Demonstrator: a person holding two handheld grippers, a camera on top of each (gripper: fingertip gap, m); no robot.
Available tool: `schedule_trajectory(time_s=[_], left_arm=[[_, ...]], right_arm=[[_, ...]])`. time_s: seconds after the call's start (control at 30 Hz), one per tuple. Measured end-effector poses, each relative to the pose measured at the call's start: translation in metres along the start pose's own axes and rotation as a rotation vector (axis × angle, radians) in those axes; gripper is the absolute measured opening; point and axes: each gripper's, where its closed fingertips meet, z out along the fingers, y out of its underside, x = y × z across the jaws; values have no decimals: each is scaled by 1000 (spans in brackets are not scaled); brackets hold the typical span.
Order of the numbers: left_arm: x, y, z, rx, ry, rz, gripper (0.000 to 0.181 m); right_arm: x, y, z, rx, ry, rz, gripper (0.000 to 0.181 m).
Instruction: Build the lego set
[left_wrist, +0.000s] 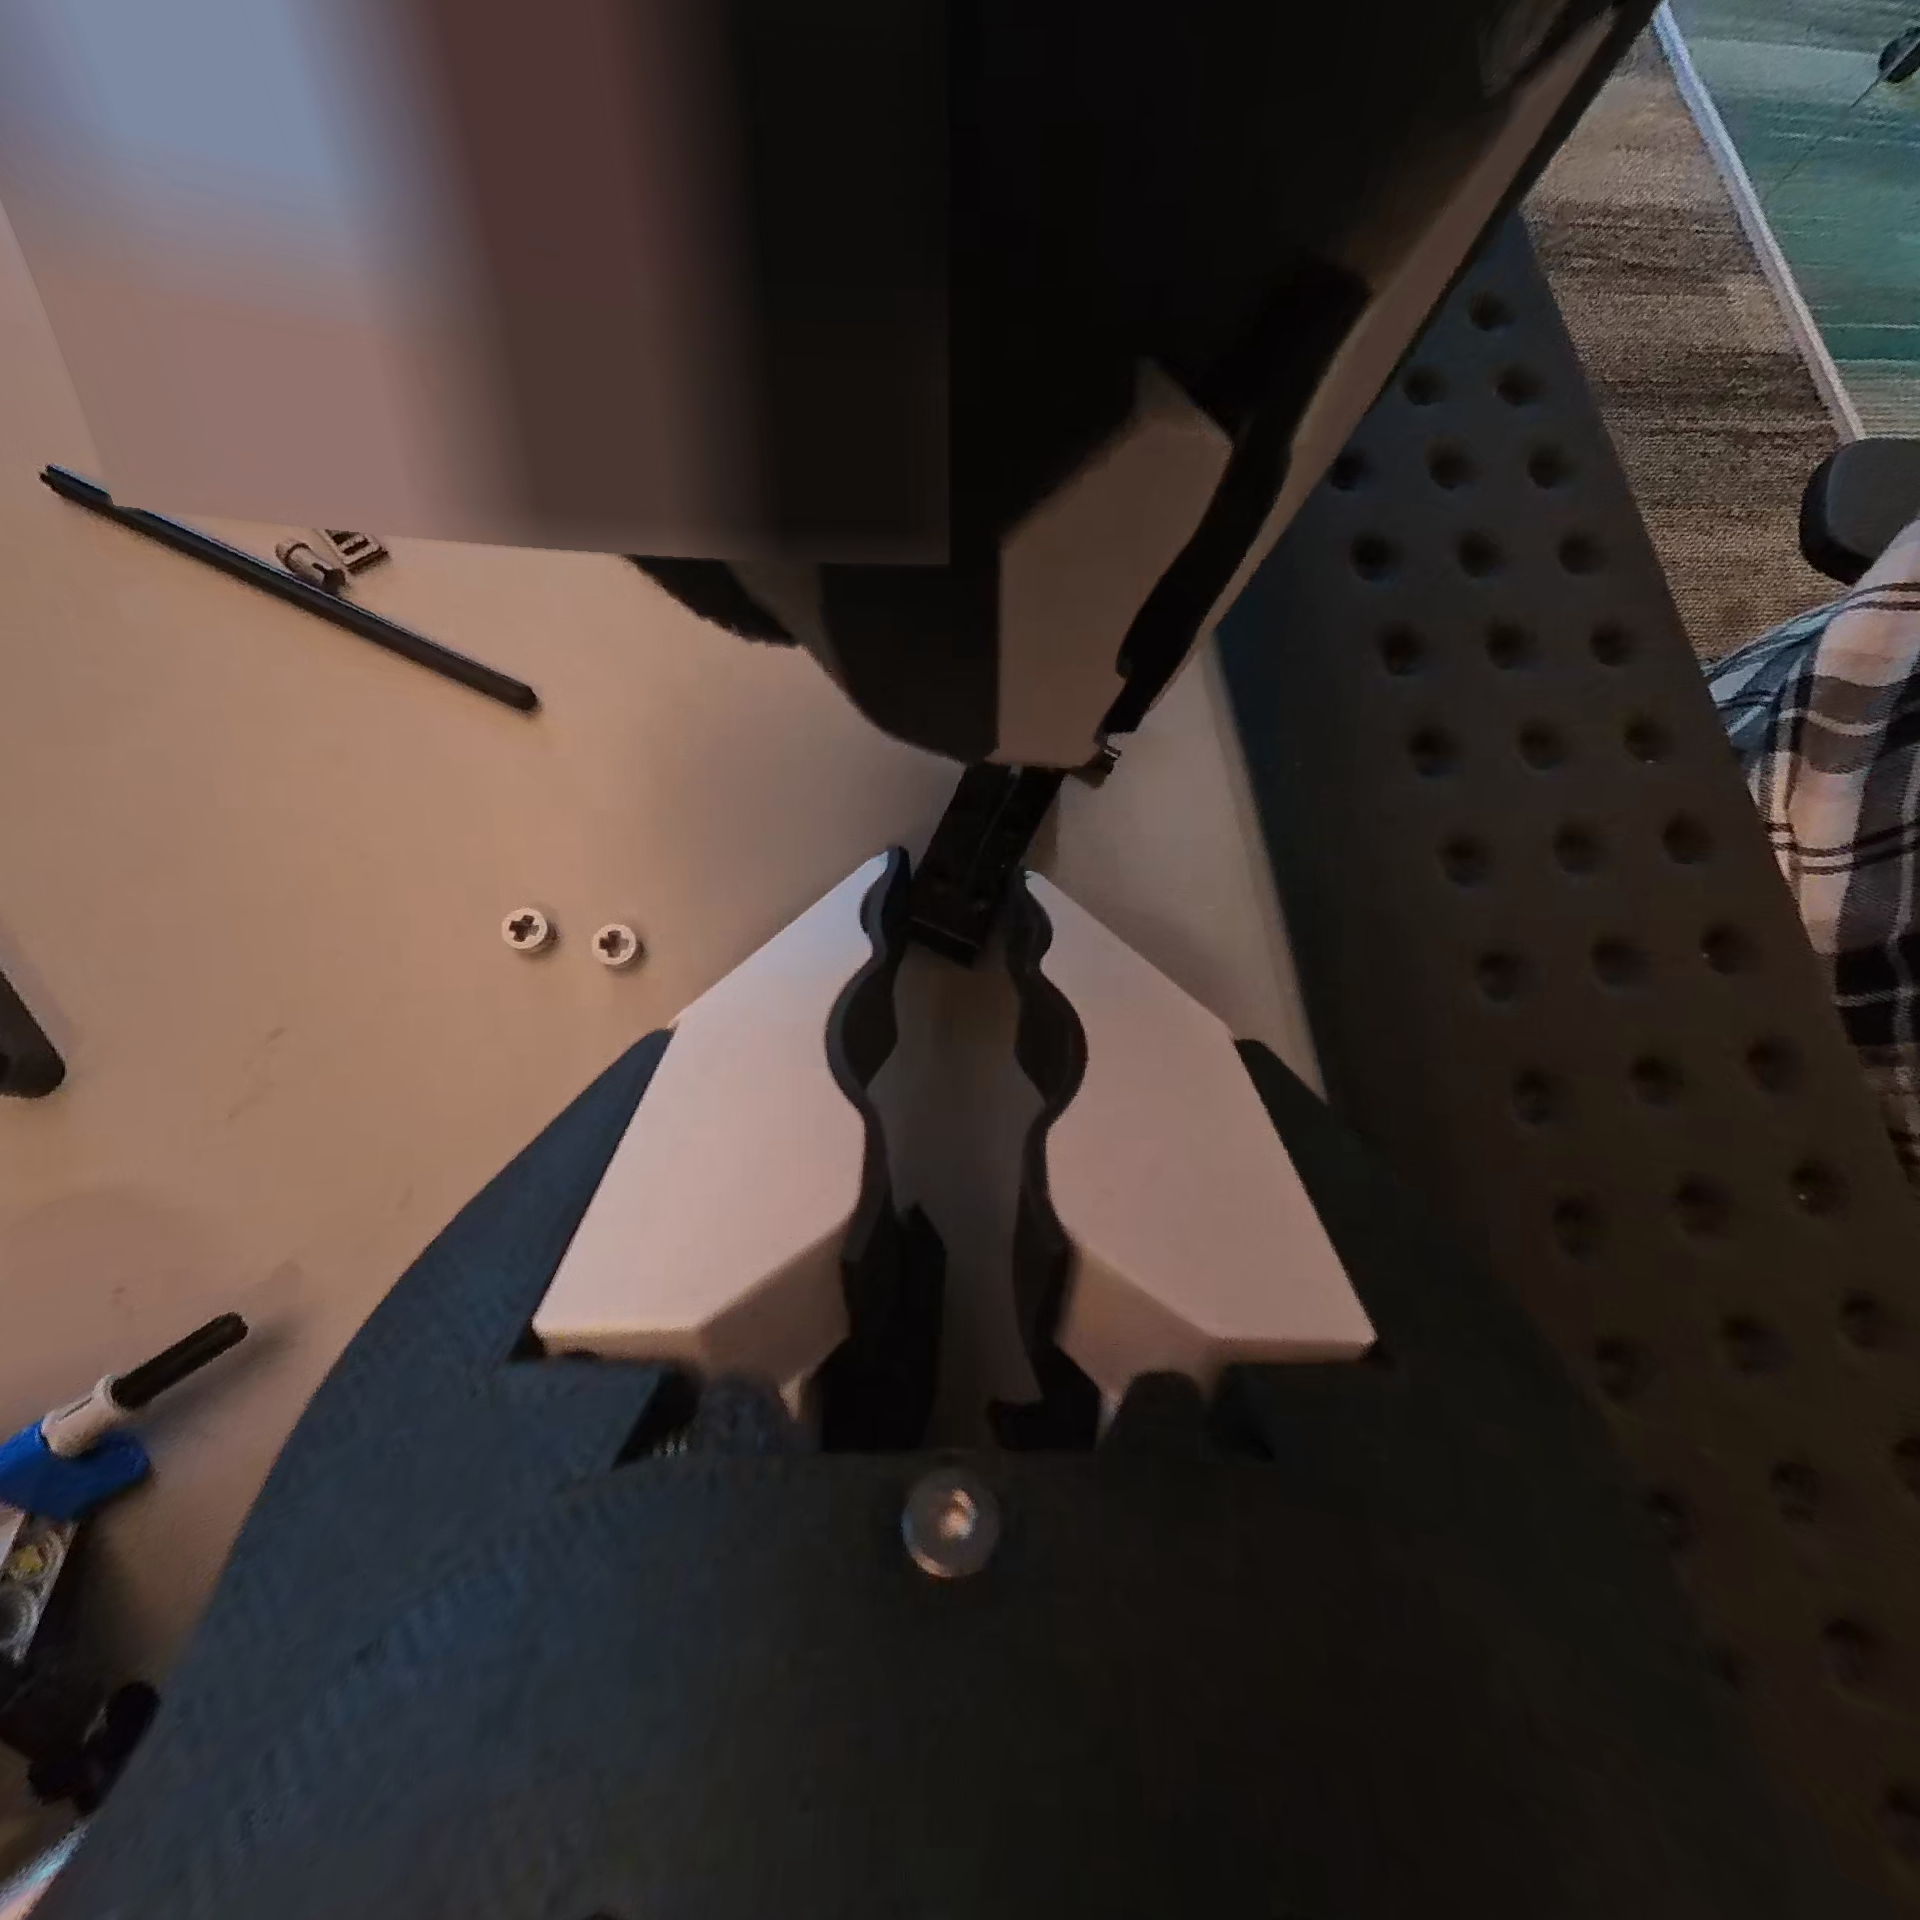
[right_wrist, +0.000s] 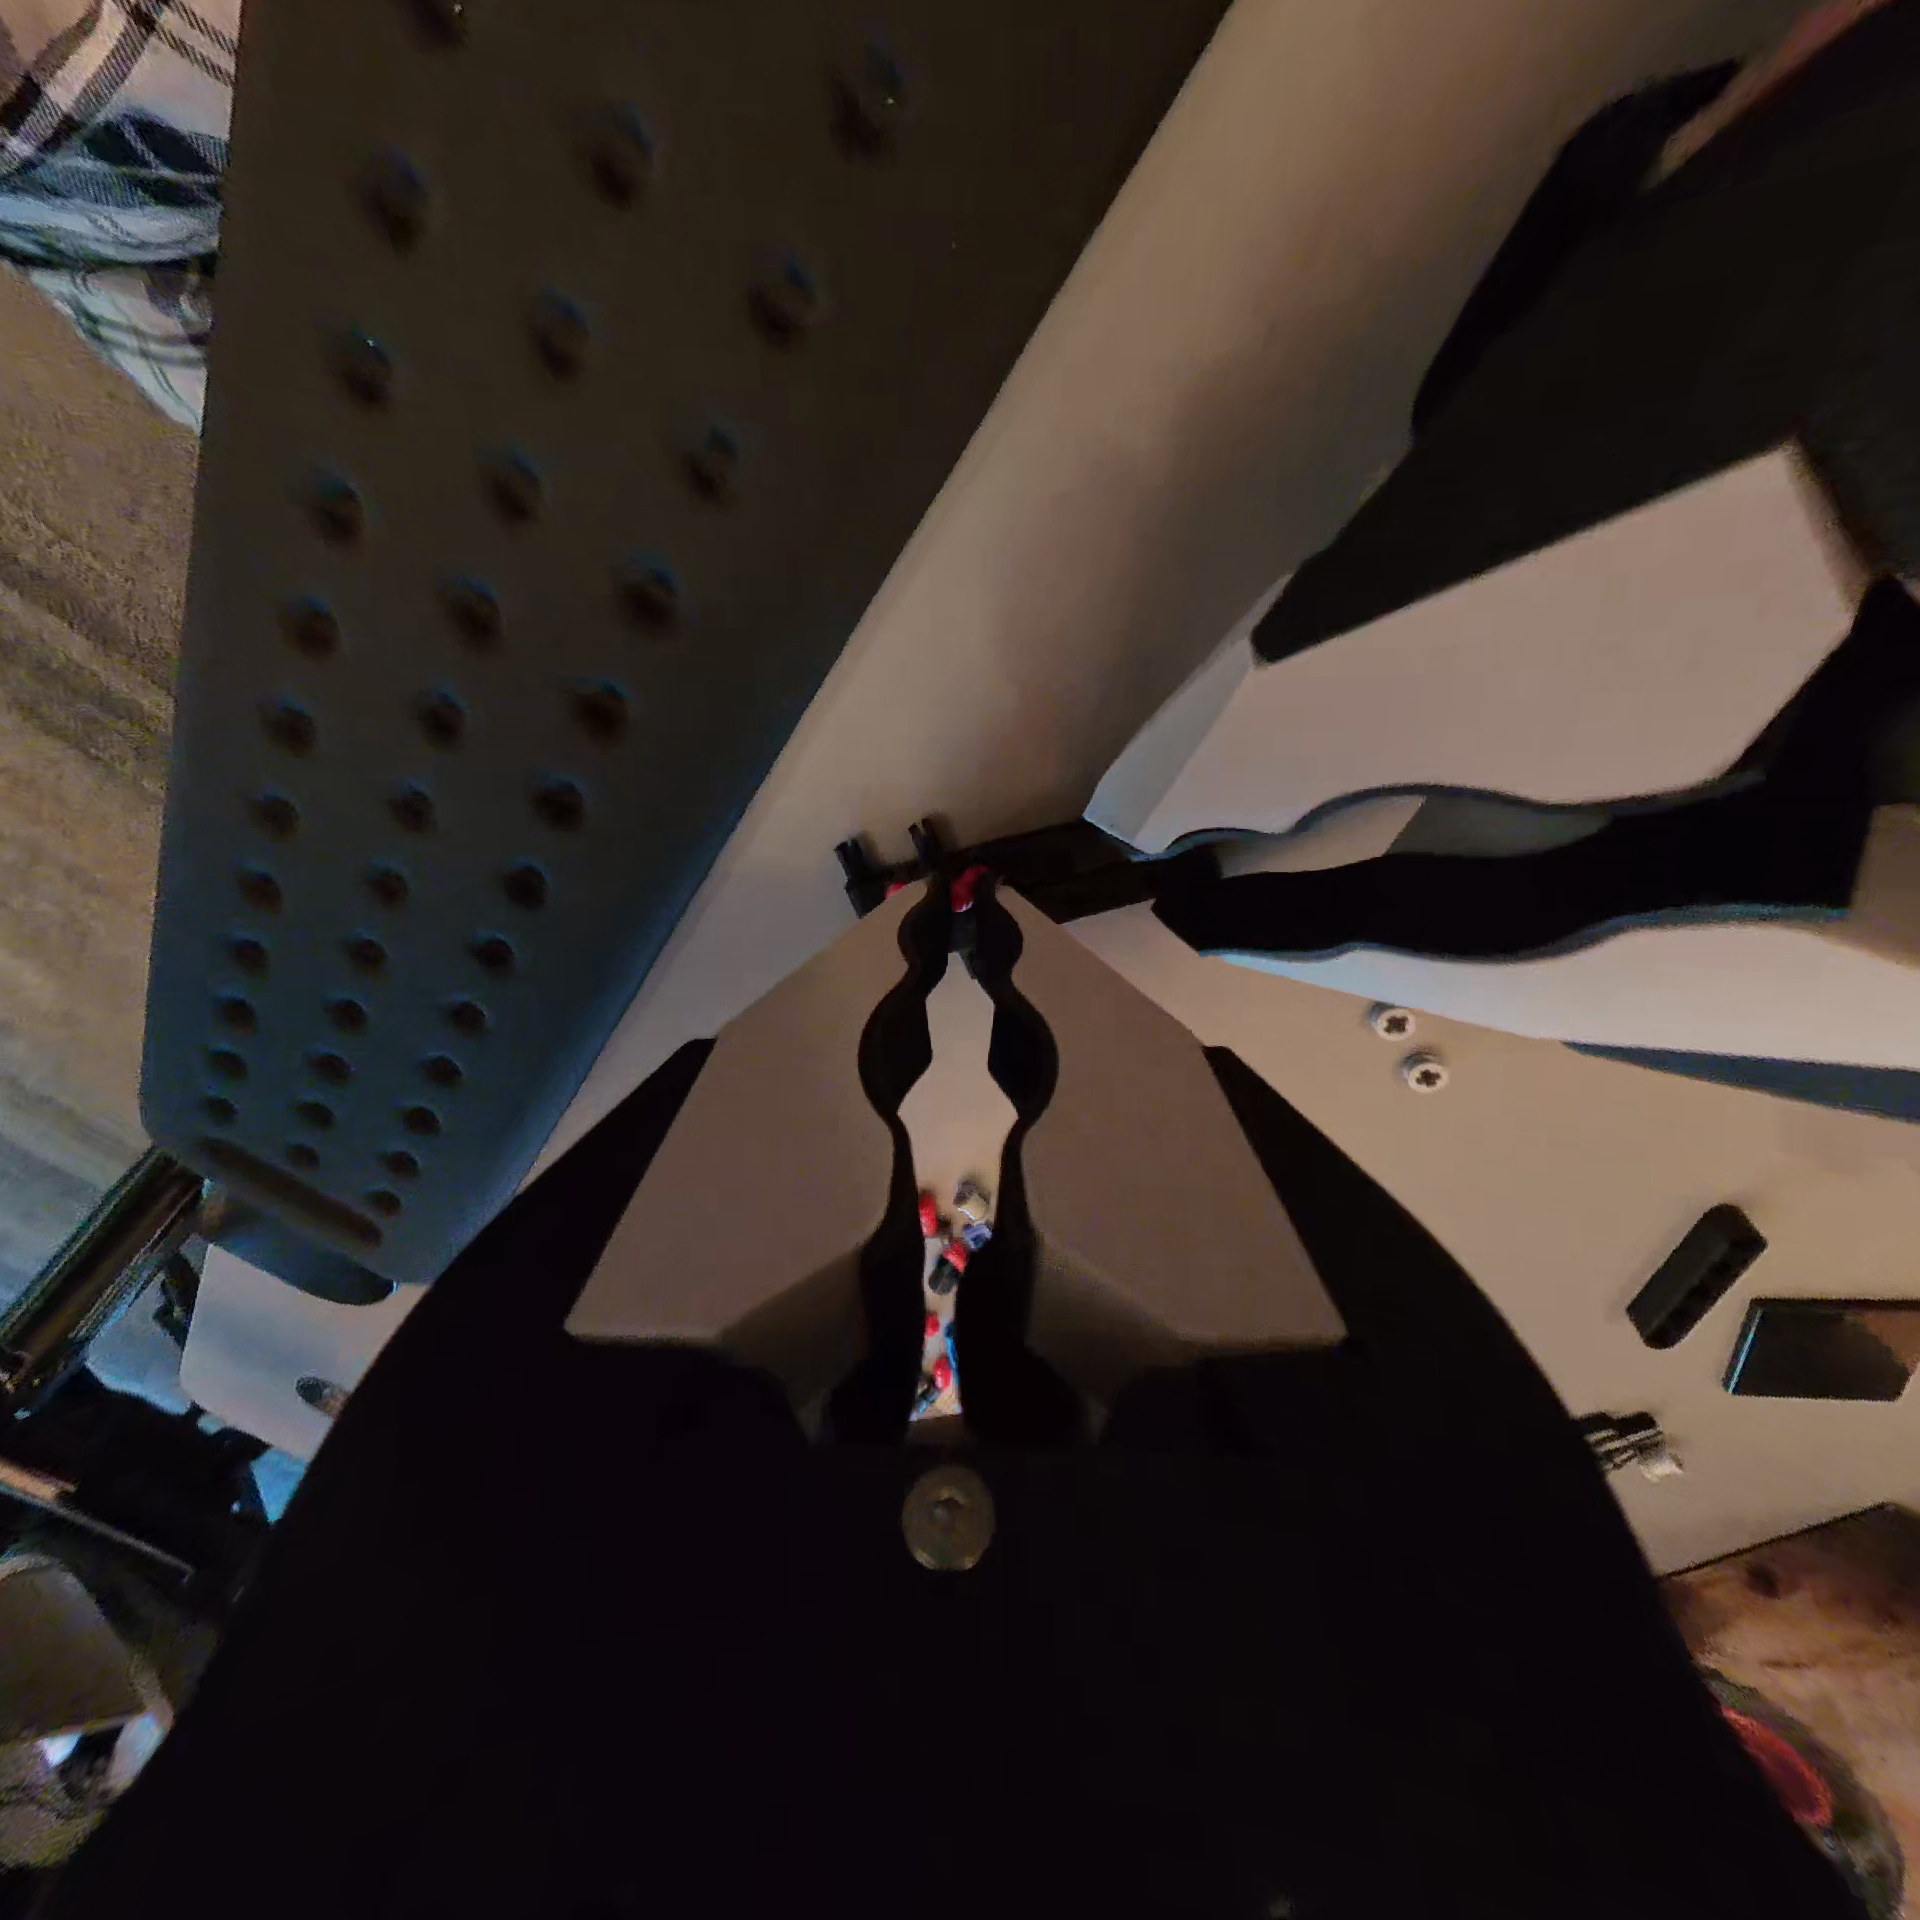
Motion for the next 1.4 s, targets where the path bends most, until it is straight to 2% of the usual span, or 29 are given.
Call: schedule_trajectory(time_s=[0.23,0.5,0.63,0.93,1.1,1.23,1.33,1.4], left_arm=[[1,0,1,0,5,1,18],[2,0,1,1,14,0,18],[3,0,1,1,12,2,18],[2,-1,0,3,-5,5,16],[2,-1,0,5,-7,4,15],[2,-1,0,4,-15,6,16],[3,-2,0,3,-26,8,17],[-1,-2,-1,-3,-72,14,34]], right_arm=[[-1,-1,0,-114,-28,-81,1],[-2,-3,0,-50,-61,-40,1],[-1,-4,0,26,22,37,2],[9,-7,-2,178,318,167,3],[10,-3,-3,224,377,245,3],[8,-5,-4,320,389,317,3],[9,-10,-16,438,420,380,2],[12,-14,-32,562,463,437,2]])
